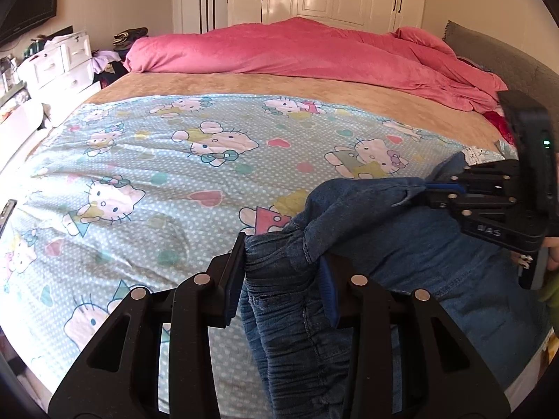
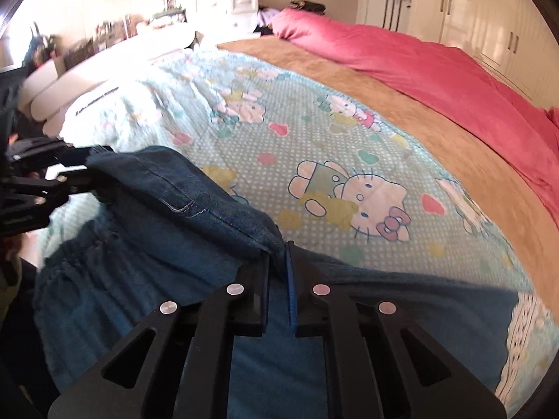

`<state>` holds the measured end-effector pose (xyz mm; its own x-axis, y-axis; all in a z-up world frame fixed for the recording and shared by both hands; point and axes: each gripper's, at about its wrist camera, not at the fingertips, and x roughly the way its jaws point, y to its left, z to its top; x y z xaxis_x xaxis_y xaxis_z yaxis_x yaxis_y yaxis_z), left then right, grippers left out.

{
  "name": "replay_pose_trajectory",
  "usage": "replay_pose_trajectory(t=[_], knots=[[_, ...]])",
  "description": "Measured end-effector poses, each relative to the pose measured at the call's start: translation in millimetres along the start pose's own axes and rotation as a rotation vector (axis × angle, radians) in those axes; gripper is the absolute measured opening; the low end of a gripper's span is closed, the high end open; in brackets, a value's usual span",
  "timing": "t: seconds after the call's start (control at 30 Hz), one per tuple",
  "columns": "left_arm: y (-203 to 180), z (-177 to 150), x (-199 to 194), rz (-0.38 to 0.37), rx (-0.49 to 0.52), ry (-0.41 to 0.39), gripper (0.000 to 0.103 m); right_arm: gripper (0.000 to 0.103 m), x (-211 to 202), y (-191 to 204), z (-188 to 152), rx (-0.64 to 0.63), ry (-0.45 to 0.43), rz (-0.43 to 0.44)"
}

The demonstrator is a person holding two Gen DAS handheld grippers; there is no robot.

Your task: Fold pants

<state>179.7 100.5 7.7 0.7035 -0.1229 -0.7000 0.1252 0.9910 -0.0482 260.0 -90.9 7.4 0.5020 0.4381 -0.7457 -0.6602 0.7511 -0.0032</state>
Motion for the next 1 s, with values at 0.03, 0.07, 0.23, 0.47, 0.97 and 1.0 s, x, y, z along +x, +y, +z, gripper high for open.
replay_pose_trajectory(t=[0.03,0.07,0.23,0.47,0.97,1.0], knots=[[-3,-1,-4,0.0,0.005,-0.009,0.029,0.007,-9,1,-3,0.019,-0.015,-0.001],[-6,-1,-9,0.003,0.015,-0.021,0.029,0.007,-21,4,-8,0.026,-0.034,-0.009],[-22,-10,-35,0.039,0.092,-0.07,0.03,0.007,-76,20,-31,0.084,-0.137,0.019],[-24,-39,-66,0.052,0.127,-0.094,0.033,0.007,-121,61,-71,0.061,-0.165,0.123],[-4,-94,-74,0.007,0.051,0.044,0.035,0.004,-138,131,-130,-0.058,-0.106,0.173],[-2,-96,-76,-0.007,0.037,0.043,0.035,0.021,-137,130,-130,-0.079,-0.104,0.157]])
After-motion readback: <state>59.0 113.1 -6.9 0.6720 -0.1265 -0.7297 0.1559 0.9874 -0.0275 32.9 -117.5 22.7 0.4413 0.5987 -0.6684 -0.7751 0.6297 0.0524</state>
